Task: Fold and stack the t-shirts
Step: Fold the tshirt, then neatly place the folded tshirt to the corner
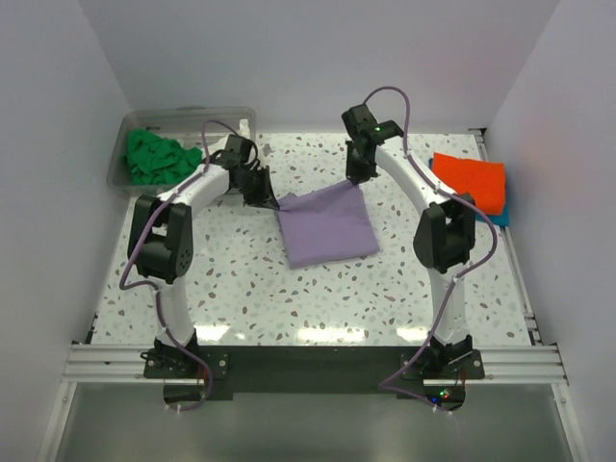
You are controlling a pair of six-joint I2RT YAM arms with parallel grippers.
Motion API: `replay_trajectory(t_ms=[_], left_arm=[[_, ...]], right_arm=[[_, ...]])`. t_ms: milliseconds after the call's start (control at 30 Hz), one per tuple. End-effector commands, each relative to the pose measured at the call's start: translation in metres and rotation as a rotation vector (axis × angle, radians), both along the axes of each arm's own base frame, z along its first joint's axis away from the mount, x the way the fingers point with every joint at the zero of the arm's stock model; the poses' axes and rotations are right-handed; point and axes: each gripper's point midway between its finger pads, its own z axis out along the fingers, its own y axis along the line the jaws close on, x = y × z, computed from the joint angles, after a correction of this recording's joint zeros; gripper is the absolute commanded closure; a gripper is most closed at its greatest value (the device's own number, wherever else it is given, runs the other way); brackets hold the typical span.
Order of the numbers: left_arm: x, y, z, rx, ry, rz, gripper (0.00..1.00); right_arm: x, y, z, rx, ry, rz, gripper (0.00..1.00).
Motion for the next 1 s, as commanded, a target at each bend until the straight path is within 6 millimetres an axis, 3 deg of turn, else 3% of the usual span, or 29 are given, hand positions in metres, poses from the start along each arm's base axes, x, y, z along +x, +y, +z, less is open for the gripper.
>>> replay_trajectory(t_ms=[0, 167, 233, 267, 400, 533, 600, 633, 700, 733, 800, 833, 967], left_arm=[[0.026, 0.005, 0.017, -0.004, -0.094, 0.006, 1.0], [0.037, 0.005, 0.014, -0.003, -0.108, 0.019, 0.98], [0.04, 0.007, 0.011, 0.005, -0.107, 0.028, 0.75], [0.044, 0.006, 0.013, 0.002, -0.117, 0.032, 0.6], [0.054, 0.002, 0.025, -0.023, -0.161, 0.027, 0.4], [0.055, -0.008, 0.041, -0.079, -0.194, -0.007, 0.36], [0.049, -0.008, 0.044, -0.083, -0.193, -0.014, 0.35], [0.045, -0.007, 0.044, -0.083, -0.19, -0.018, 0.34], [0.034, -0.005, 0.039, -0.079, -0.175, -0.027, 0.33], [0.03, -0.004, 0.036, -0.076, -0.167, -0.028, 0.33], [0.016, 0.0, 0.027, -0.067, -0.138, -0.031, 0.32], [0.008, 0.001, 0.019, -0.065, -0.115, -0.033, 0.32], [-0.007, 0.0, 0.01, -0.089, -0.095, -0.037, 0.31]], right_arm=[[0.02, -0.003, 0.012, -0.015, -0.071, -0.005, 1.0], [0.026, -0.004, 0.009, -0.023, -0.075, -0.008, 1.0], [0.03, -0.005, 0.006, -0.024, -0.071, -0.011, 1.0], [0.031, -0.003, 0.006, -0.018, -0.073, -0.004, 0.87], [0.036, 0.006, -0.002, 0.032, -0.046, 0.045, 0.29], [0.032, 0.006, -0.01, 0.057, -0.018, 0.074, 0.16], [0.031, 0.004, -0.001, 0.088, -0.047, 0.088, 0.13], [0.022, -0.001, -0.012, 0.115, -0.008, 0.098, 0.09], [0.021, -0.003, 0.0, 0.167, -0.048, 0.114, 0.05], [0.012, -0.012, -0.015, 0.184, -0.01, 0.115, 0.03], [0.009, -0.012, -0.003, 0.239, -0.048, 0.158, 0.01], [0.001, -0.02, -0.014, 0.238, -0.021, 0.168, 0.01], [-0.011, -0.023, -0.018, 0.335, -0.009, 0.227, 0.01]])
